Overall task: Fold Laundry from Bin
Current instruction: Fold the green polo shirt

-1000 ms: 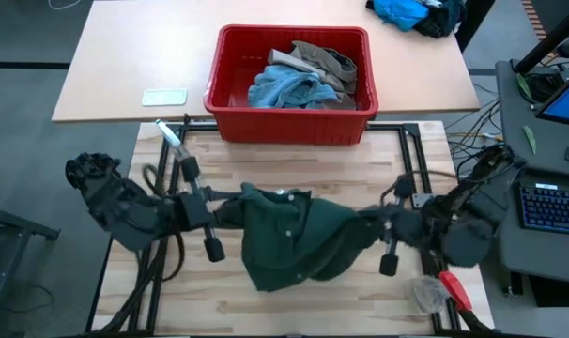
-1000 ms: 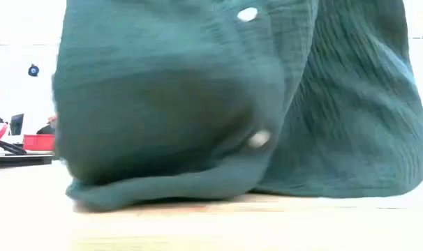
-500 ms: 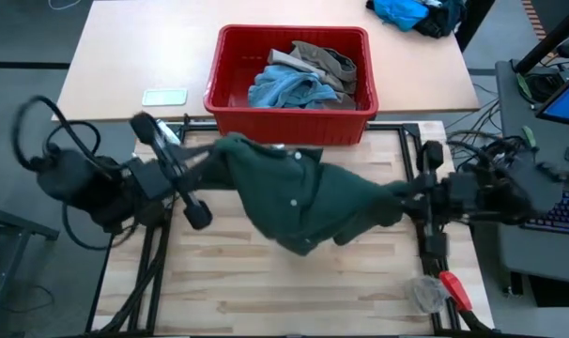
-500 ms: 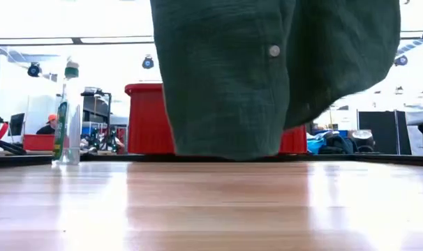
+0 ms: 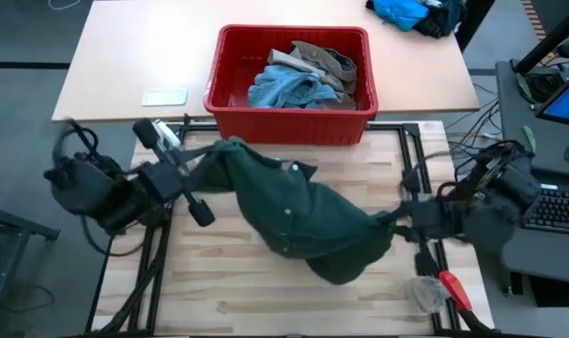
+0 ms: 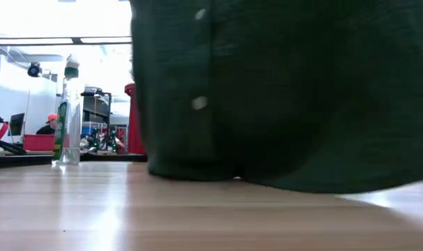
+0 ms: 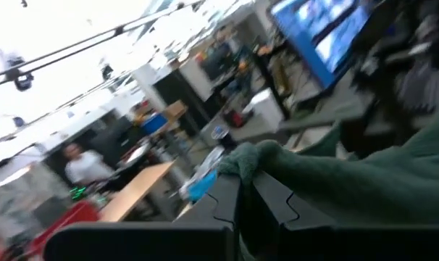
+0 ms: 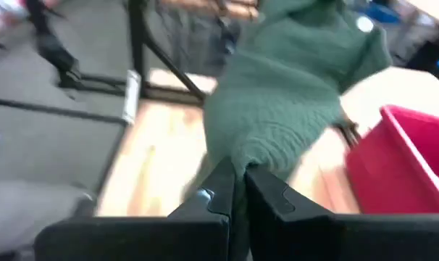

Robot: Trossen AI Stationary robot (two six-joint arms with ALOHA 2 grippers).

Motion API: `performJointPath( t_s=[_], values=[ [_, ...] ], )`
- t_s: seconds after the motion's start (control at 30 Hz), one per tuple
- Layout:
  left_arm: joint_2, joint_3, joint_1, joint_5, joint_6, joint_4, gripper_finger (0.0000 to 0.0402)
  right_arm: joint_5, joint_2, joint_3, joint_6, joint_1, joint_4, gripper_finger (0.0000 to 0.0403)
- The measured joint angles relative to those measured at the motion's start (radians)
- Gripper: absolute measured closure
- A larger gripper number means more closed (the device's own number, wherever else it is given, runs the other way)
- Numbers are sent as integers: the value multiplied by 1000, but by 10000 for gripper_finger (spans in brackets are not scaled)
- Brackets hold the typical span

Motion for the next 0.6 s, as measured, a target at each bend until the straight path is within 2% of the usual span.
performJointPath(
  t_s=[0.1, 0.17, 0.3, 0.33, 0.43, 0.5, 0.6],
  values=[
    [0, -2, 31, -20, -90, -116, 401, 162, 14, 6, 83, -6, -96, 391],
    [-2, -2, 63, 33, -251, -272, 401, 242, 20, 3, 142, -34, -183, 391],
    [12, -11, 184, 351, -656, -661, 401, 247, 45, -32, 345, -107, -417, 392],
    [23, -24, 219, 388, -734, -724, 401, 237, 52, -56, 378, -131, -416, 393],
    [53, -108, 308, 343, -870, -835, 401, 140, 42, -150, 350, -200, -348, 393],
    [70, -178, 367, 302, -879, -847, 401, 125, 46, -207, 350, -259, -346, 393],
    [95, -287, 462, 295, -867, -825, 401, 126, 59, -289, 426, -348, -380, 393]
  ],
)
